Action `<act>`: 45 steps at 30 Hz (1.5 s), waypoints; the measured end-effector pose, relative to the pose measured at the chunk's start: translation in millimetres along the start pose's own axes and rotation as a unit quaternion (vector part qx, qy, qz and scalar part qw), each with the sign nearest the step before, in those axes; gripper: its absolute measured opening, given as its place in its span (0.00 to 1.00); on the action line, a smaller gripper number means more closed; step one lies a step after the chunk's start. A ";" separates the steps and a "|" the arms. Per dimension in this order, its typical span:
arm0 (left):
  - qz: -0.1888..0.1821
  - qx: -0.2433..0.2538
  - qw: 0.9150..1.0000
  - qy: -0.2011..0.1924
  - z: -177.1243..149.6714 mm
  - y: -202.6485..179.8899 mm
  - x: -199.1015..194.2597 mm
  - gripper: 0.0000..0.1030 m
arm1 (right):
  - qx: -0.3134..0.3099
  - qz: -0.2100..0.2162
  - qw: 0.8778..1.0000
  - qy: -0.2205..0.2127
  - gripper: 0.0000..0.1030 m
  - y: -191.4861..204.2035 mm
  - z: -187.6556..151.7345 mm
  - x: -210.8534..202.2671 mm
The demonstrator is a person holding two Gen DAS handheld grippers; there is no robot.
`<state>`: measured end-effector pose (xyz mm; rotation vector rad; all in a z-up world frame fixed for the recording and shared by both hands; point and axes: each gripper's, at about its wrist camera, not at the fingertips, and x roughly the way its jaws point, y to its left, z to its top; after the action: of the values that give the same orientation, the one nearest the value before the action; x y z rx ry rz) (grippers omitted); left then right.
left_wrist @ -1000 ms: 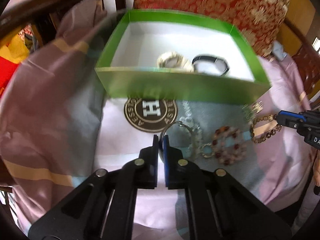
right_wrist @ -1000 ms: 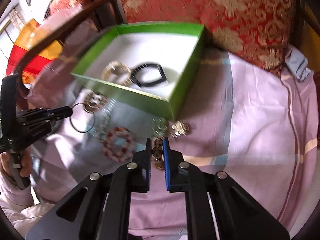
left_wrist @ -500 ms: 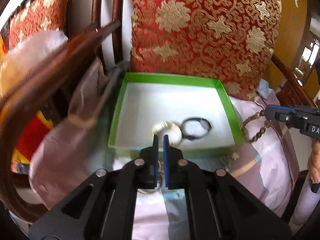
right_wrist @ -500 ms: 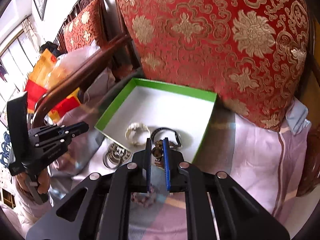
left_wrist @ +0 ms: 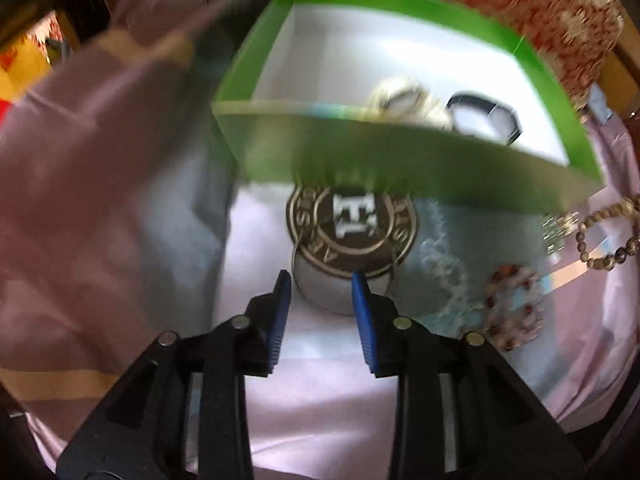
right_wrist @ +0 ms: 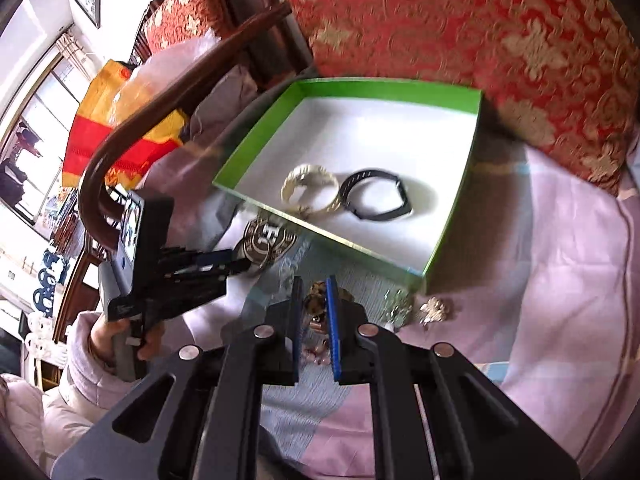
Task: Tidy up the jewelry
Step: 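Carry the bead bracelet and silver hoop into the green box and open both tools, then withdraw both tools from the box toward the remaining jewelry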
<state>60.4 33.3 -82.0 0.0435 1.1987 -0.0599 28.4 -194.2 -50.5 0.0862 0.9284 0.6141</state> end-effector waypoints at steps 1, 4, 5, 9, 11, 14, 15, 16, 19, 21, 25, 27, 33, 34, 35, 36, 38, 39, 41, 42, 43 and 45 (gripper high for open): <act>0.005 -0.003 1.000 -0.004 -0.6 0.0 1.6 0.25 | 0.001 0.001 1.000 0.002 0.11 -1.1 -1.2 2.0; 0.000 -0.010 1.000 -0.005 1.1 1.9 -1.3 0.02 | 0.003 0.003 1.000 0.006 0.11 -2.9 -1.8 5.6; -0.002 -0.012 1.000 -0.007 1.5 2.7 -4.6 0.02 | 0.003 0.002 1.000 0.006 0.11 -2.9 -1.6 5.3; -0.008 -0.009 0.999 -0.044 4.7 3.6 -34.4 0.02 | 0.004 0.002 1.000 -0.007 0.11 0.4 5.5 -3.7; -0.021 -0.006 0.997 -0.073 7.8 4.4 -60.3 0.02 | 0.005 -0.001 1.000 -0.018 0.11 0.9 11.4 -11.1; -0.025 -0.003 0.993 -0.113 20.1 3.0 -90.2 0.03 | 0.013 -0.011 0.999 -0.041 0.11 0.7 27.5 -22.3; -0.024 -0.002 0.992 -0.120 24.1 0.4 -94.9 0.03 | 0.013 -0.022 0.998 -0.055 0.11 1.1 35.2 -26.1; -0.023 0.001 0.991 -0.130 31.3 -1.9 -99.4 0.03 | 0.011 -0.031 0.997 -0.067 0.11 2.1 41.7 -28.1; -0.022 0.004 0.989 -0.149 55.6 -14.4 -103.1 0.03 | 0.012 -0.063 0.993 -0.098 0.11 0.6 58.1 -26.9; -0.025 0.006 0.988 -0.155 67.6 -21.4 -101.2 0.03 | 0.017 -0.075 0.992 -0.103 0.11 -4.2 63.3 -19.1; -0.030 0.008 0.989 -0.141 91.4 -36.5 -72.8 0.03 | 0.047 -0.070 0.994 -0.073 0.11 -25.3 62.4 11.8; -0.027 0.010 0.991 -0.129 94.6 -43.2 -59.1 0.04 | 0.054 -0.073 0.994 -0.056 0.11 -32.8 61.5 25.0; -0.031 0.016 0.993 -0.111 96.9 -51.0 -40.8 0.09 | 0.064 -0.062 0.994 -0.063 0.42 -34.7 63.8 21.5; -0.031 0.013 0.993 -0.113 97.0 -48.9 -41.3 0.14 | 0.065 -0.061 0.994 -0.066 0.44 -34.5 62.9 17.7; -0.031 0.011 0.993 -0.115 97.7 -48.1 -41.8 0.22 | 0.063 -0.057 0.994 -0.066 0.44 -34.1 62.4 12.8; -0.030 0.007 0.993 -0.117 96.3 -46.4 -43.8 0.23 | 0.059 -0.053 0.995 -0.066 0.44 -32.2 60.0 6.7; -0.034 0.007 0.992 -0.119 89.1 -42.4 -50.3 0.23 | 0.052 -0.048 0.995 -0.065 0.44 -29.9 53.1 -4.2; -0.039 0.009 0.992 -0.120 83.0 -39.6 -54.7 0.23 | 0.046 -0.044 0.996 -0.062 0.44 -28.6 46.2 -10.1; -0.052 0.017 0.992 -0.114 64.8 -36.6 -60.1 0.23 | 0.026 -0.037 0.998 -0.043 0.44 -26.3 32.3 -13.3; -0.054 0.021 0.992 -0.109 57.2 -36.6 -60.3 0.24 | 0.003 -0.037 0.999 -0.026 0.44 -23.3 21.2 -11.9; -0.056 0.025 0.993 -0.099 46.0 -36.2 -58.5 0.25 | -0.012 -0.042 0.999 -0.014 0.44 -21.4 13.8 -8.7; -0.061 0.025 0.995 -0.080 31.8 -36.7 -51.4 0.26 | -0.033 -0.061 0.997 0.021 0.44 -20.3 -2.1 5.6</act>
<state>68.8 -4.2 -22.7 0.0083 1.0392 -0.1967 38.6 -208.4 -62.4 -0.0434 0.9452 0.5340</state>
